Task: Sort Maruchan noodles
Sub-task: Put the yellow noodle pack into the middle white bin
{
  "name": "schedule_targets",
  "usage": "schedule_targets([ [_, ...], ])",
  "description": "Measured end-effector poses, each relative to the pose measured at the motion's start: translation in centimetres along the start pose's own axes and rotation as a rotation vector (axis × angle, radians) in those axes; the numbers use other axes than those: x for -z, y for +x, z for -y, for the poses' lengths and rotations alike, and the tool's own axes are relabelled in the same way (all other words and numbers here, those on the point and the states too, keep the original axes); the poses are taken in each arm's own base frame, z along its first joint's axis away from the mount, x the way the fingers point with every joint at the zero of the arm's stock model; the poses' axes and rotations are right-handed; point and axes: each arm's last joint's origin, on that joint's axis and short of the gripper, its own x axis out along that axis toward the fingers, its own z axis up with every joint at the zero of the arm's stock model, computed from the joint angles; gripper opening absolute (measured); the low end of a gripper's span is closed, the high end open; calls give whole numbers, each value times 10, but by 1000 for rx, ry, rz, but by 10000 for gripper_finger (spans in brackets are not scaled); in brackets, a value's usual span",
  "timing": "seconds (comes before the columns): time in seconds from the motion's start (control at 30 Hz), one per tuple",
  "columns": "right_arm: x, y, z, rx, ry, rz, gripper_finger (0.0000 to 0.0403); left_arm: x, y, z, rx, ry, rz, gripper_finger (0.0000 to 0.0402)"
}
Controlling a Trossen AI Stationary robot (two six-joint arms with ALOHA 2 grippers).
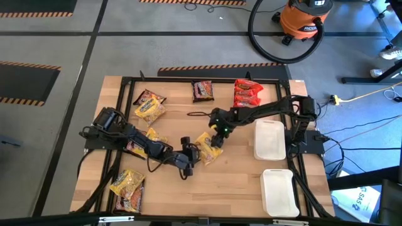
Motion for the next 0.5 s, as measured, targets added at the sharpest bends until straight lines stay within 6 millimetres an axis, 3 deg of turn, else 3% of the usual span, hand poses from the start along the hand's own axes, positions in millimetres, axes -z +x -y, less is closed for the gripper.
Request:
schedule_targets([
  [0.37, -2, 0, -1, -83, 23, -35, 276, 1, 0, 0, 2, -1, -6, 209],
  [0.5, -6, -9, 1, -132, -13, -32, 276, 1, 0, 0, 1, -1, -6, 209],
])
